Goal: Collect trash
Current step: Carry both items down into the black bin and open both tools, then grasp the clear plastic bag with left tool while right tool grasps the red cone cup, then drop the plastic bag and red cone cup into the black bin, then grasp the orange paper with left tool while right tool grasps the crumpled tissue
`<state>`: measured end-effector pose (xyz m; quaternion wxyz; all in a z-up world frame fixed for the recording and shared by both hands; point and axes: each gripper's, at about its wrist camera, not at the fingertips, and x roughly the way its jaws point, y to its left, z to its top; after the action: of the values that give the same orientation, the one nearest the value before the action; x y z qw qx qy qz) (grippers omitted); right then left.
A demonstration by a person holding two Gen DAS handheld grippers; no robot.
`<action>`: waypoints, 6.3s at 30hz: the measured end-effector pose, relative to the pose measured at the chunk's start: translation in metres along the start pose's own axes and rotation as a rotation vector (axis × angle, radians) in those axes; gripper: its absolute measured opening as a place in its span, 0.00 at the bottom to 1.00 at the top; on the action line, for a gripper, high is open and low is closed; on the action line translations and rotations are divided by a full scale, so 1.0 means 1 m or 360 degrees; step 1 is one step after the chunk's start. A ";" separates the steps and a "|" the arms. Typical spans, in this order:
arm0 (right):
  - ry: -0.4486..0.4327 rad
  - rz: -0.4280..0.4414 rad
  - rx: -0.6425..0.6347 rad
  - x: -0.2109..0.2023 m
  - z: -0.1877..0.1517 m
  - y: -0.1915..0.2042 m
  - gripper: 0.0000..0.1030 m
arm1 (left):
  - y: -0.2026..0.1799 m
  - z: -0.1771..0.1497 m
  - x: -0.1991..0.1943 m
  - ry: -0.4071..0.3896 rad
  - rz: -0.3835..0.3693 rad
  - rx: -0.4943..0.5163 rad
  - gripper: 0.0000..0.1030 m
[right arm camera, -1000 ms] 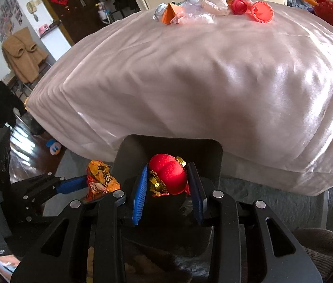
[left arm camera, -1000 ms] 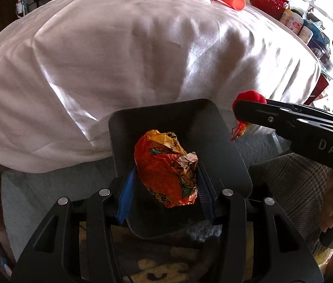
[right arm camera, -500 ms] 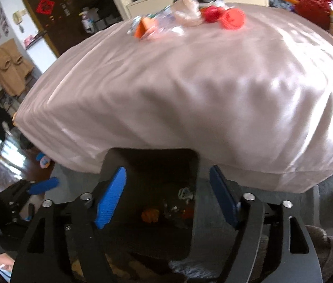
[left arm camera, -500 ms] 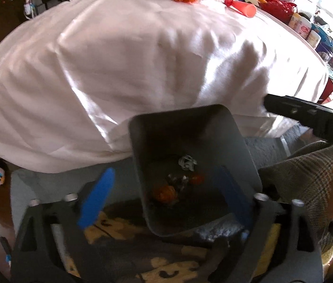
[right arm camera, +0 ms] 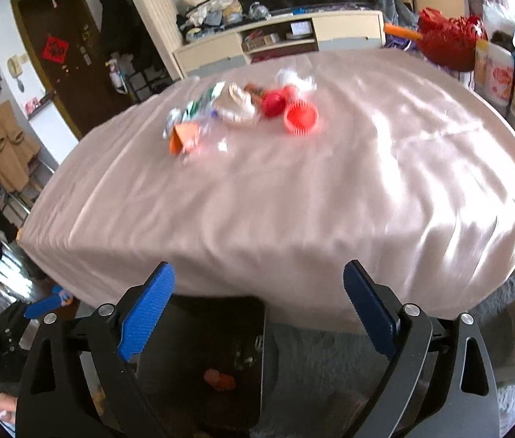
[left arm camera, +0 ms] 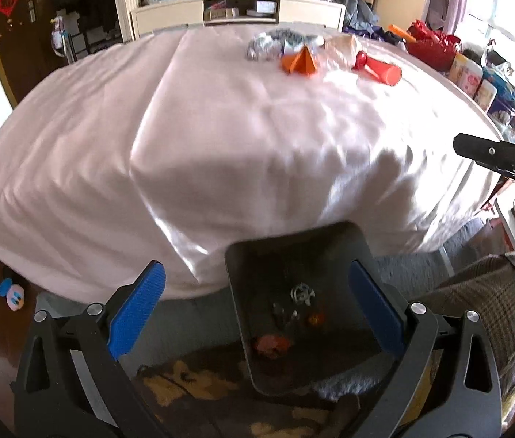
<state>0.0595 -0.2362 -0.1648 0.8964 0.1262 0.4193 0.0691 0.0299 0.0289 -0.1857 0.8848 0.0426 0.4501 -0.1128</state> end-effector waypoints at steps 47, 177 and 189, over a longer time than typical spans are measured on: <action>-0.0018 -0.0112 -0.0090 0.114 0.121 -0.034 0.37 | -0.073 0.182 0.105 -0.0090 -0.0350 0.0183 0.24; 0.0083 0.0015 -0.0250 0.136 0.117 0.030 0.17 | -0.022 0.173 0.090 -0.0024 -0.0199 0.0169 0.89; 0.0061 0.0047 -0.0174 0.125 0.114 0.009 0.11 | -0.038 0.201 0.132 -0.0015 -0.0219 0.0186 0.70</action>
<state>0.2270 -0.2175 -0.1837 0.8926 0.0819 0.4301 0.1074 0.2543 -0.0644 -0.1724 0.8731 0.0626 0.4404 -0.1996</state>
